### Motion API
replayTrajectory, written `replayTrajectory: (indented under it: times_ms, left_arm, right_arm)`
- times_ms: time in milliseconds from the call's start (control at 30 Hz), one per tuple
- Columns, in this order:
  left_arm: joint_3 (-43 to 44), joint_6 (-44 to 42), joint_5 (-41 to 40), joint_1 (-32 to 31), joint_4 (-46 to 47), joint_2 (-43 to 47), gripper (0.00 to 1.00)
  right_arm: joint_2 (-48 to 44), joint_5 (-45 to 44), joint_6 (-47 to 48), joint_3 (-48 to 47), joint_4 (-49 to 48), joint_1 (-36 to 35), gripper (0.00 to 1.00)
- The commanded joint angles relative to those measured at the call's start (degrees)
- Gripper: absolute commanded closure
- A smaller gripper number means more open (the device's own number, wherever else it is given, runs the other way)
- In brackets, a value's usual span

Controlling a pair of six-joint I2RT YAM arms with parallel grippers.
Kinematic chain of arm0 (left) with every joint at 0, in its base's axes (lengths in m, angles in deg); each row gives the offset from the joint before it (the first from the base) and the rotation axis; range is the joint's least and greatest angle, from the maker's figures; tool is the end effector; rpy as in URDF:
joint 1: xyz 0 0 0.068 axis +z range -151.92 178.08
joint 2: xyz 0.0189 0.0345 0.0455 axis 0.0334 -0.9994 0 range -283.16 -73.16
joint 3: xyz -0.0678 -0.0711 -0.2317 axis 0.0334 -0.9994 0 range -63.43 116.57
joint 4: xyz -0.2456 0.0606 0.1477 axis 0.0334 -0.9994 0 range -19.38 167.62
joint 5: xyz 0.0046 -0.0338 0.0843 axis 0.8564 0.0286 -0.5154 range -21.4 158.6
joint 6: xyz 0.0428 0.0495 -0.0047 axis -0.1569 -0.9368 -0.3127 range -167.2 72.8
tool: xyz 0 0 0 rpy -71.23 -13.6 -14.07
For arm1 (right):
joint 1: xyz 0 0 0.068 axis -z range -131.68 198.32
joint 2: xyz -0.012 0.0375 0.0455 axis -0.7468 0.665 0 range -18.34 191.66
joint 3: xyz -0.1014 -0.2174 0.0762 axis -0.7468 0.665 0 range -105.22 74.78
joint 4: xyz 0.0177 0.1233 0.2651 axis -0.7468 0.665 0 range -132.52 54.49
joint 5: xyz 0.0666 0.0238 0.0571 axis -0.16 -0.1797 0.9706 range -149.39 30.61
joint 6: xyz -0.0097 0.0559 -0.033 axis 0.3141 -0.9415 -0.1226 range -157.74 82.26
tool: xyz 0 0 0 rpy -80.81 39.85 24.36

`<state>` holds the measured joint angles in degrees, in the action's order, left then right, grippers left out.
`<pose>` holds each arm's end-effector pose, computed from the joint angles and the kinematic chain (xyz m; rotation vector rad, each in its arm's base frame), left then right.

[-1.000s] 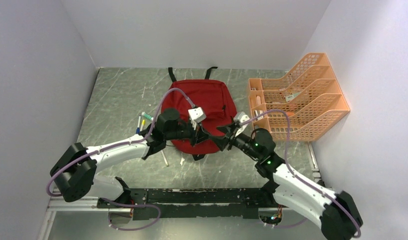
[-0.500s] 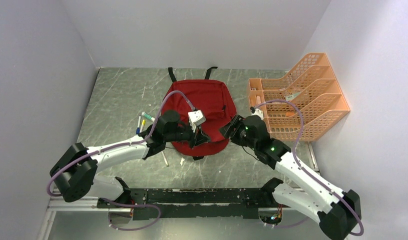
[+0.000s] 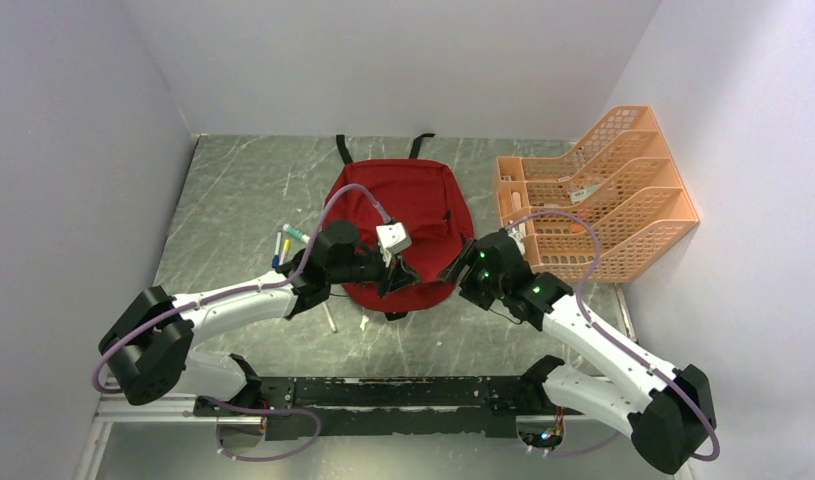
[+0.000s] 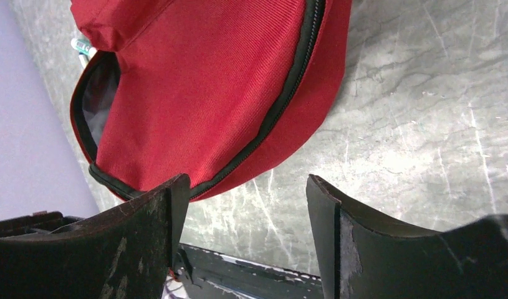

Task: Pack the student bag
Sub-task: Zip the student bag at the center of the board.

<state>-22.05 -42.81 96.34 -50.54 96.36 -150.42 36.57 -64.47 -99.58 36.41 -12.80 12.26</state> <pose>0.2077 -0.2724 0.1998 1.0630 1.6717 -1.0729 0.2060 0.1442 0.1993 0.5991 2.4190 0.6816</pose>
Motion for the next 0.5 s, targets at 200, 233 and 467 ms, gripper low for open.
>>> replayTrajectory:
  times_ms: [200, 233, 467]
  left_arm:
    - [5.5, -14.5, 11.7, -0.4, -3.8, -1.0, 0.95]
    - [6.2, -15.3, 12.8, -0.3, -4.8, -1.5, 0.95]
    - [7.1, -17.4, 12.9, -0.4, -6.9, -2.6, 0.95]
  right_arm:
    - [3.9, 12.1, -7.6, 8.3, -18.6, 6.9, 0.28]
    - [4.4, 12.4, -7.5, 8.2, -19.3, 7.3, 0.28]
    - [7.2, 14.0, -6.4, 8.2, -25.0, 9.1, 0.65]
